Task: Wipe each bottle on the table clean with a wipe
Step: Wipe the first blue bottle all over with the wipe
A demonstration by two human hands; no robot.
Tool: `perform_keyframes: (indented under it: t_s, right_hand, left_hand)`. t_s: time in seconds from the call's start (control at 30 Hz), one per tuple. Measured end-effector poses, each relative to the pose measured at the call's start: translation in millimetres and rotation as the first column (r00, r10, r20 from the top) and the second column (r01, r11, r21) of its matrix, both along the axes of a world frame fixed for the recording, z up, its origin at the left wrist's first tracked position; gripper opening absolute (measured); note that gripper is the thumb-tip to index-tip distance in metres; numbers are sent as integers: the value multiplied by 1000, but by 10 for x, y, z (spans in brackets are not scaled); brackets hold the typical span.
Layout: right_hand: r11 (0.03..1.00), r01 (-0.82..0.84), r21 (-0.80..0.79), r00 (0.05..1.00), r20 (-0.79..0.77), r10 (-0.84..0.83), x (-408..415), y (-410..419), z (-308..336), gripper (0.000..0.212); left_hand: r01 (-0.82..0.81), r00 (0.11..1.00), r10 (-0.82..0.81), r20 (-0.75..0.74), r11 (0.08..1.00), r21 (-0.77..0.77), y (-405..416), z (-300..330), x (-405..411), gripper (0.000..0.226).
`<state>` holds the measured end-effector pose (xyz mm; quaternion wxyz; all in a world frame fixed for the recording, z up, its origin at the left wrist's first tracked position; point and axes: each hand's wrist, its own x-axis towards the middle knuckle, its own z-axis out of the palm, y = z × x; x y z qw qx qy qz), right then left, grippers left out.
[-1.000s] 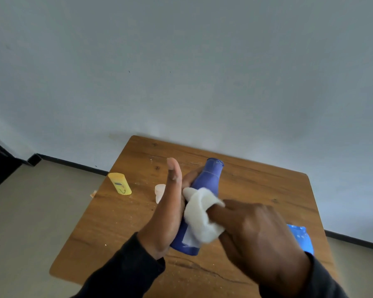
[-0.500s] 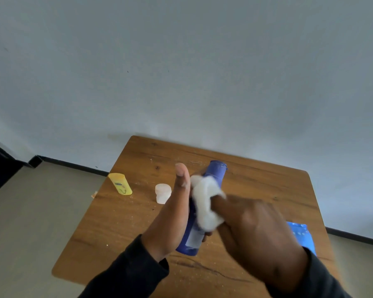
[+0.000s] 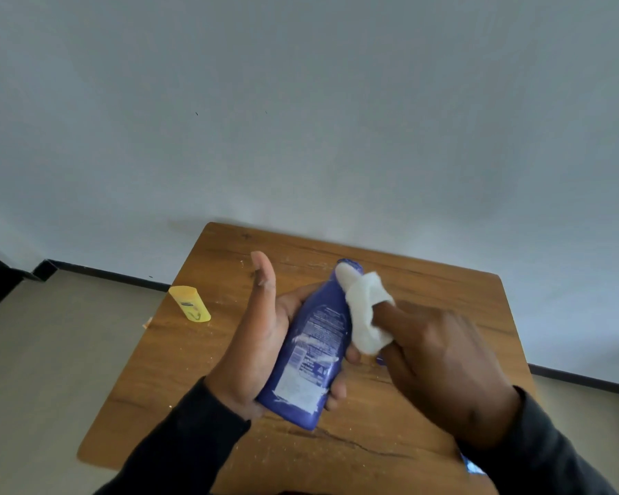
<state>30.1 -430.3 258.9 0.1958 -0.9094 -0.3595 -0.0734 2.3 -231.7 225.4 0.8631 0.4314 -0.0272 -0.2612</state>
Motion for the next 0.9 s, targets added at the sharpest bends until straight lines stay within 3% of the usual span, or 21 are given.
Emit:
perform_keyframes:
  t_s: [0.1,0.23,0.37,0.5,0.6,0.77,0.9]
  right_hand:
    - [983,-186,-11,980,-68,185,-178,73,-70,23]
    - [999,-43,27,999,-8,43,-31,-21,-13,13]
    - [981,-193,32,978,-70,194,-192,32,-67,20]
    - [997,-65,51,997,-42,68,-95,-48,-24,13]
    - [979,-196,56,975,-93,200,-204,-9,-82,25]
    - [993,-85,85,994,-64,91,-119,-69,-58,13]
    - [969,-219,113,964,-128,233,-228,-31,-103,28]
  left_hand:
    - [-44,999,44,-14,999,-11,7,-7,3,112]
    - [-25,1000,25,2,1000,-19,14,31,27,115]
    - [-63,998,61,-28,996,-56,18,20,55,114]
    - [-60,998,58,-28,995,-77,-15,48,51,114]
    - [-102,993,98,-62,993,-62,-35,58,52,113]
    - [-103,993,98,-69,992,-79,-39,62,43,114]
    - [-127,988,119,-102,989,-77,-42,90,47,112]
